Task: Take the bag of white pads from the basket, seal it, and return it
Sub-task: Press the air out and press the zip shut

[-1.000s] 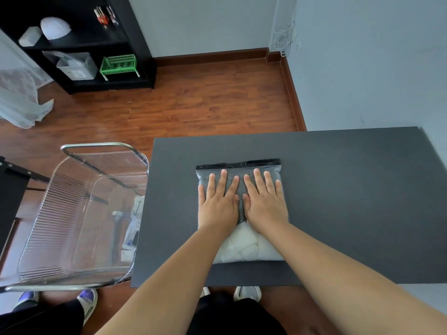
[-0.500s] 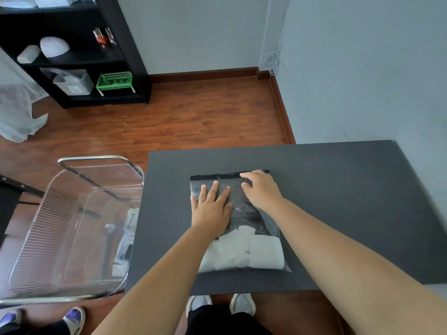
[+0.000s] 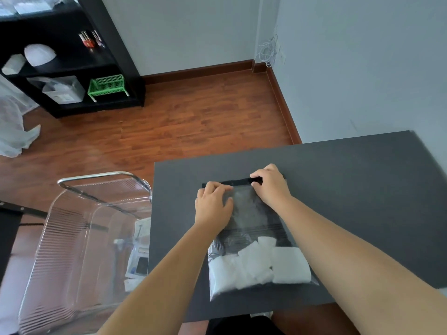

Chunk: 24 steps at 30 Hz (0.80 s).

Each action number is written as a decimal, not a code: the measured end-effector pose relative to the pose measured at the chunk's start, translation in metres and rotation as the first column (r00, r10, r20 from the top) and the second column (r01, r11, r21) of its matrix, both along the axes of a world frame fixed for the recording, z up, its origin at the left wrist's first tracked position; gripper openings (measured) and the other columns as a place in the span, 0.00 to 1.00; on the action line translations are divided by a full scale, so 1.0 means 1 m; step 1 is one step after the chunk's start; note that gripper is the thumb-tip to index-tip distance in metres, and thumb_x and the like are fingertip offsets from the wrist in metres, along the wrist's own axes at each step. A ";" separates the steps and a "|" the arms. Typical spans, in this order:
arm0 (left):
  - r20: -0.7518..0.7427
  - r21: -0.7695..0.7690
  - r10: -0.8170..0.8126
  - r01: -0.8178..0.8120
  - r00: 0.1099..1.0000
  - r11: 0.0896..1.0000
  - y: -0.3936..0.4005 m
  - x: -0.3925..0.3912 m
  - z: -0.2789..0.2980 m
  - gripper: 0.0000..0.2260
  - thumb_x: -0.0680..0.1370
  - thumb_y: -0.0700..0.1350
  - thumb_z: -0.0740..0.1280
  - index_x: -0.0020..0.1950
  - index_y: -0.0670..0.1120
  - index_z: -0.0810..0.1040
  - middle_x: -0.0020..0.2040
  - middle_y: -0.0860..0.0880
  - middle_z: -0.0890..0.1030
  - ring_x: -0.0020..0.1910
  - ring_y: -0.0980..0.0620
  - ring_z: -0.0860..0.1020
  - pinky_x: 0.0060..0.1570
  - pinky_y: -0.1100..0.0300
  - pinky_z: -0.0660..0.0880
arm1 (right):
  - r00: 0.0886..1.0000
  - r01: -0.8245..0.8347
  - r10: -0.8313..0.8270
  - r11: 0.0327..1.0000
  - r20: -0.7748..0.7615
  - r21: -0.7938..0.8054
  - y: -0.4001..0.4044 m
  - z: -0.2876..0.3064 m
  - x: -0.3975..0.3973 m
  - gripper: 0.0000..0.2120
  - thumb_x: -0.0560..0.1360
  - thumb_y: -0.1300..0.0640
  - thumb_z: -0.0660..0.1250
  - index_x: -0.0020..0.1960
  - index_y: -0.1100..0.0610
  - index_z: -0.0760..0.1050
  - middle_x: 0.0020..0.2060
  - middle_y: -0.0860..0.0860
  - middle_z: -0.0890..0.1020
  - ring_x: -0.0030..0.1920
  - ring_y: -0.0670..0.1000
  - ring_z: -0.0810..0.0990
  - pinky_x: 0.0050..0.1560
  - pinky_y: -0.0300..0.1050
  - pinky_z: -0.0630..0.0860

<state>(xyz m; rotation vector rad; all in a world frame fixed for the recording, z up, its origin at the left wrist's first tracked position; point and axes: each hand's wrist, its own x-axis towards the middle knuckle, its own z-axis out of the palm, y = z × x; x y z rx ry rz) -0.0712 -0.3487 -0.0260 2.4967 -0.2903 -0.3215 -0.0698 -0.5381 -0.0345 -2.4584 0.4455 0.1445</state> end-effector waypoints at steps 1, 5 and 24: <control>0.012 0.020 -0.043 0.043 0.999 0.999 -0.003 0.008 0.000 0.14 0.78 0.47 0.64 0.63 0.55 0.77 0.60 0.55 0.73 0.59 0.47 0.67 0.56 0.58 0.63 | 0.999 0.013 -0.013 1.000 0.030 0.007 0.001 -0.001 -0.001 0.08 0.75 0.59 0.69 0.53 0.54 0.81 0.54 0.51 0.73 0.48 0.51 0.76 0.43 0.43 0.66; 0.016 0.071 -0.128 0.127 0.992 0.989 -0.018 0.030 -0.008 0.17 0.78 0.48 0.65 0.67 0.54 0.76 0.63 0.53 0.74 0.62 0.45 0.68 0.62 0.53 0.64 | 0.990 0.022 -0.024 1.000 0.138 0.014 0.002 -0.006 -0.004 0.03 0.73 0.59 0.71 0.47 0.56 0.81 0.48 0.49 0.75 0.42 0.49 0.76 0.42 0.45 0.72; 0.259 0.095 -0.243 0.226 0.935 0.970 -0.028 0.027 -0.014 0.11 0.77 0.42 0.67 0.57 0.52 0.82 0.54 0.56 0.82 0.55 0.44 0.73 0.52 0.53 0.64 | 0.860 -0.131 0.221 0.967 0.460 -0.219 0.003 -0.019 -0.020 0.02 0.72 0.68 0.70 0.42 0.64 0.80 0.38 0.56 0.83 0.37 0.60 0.79 0.38 0.51 0.77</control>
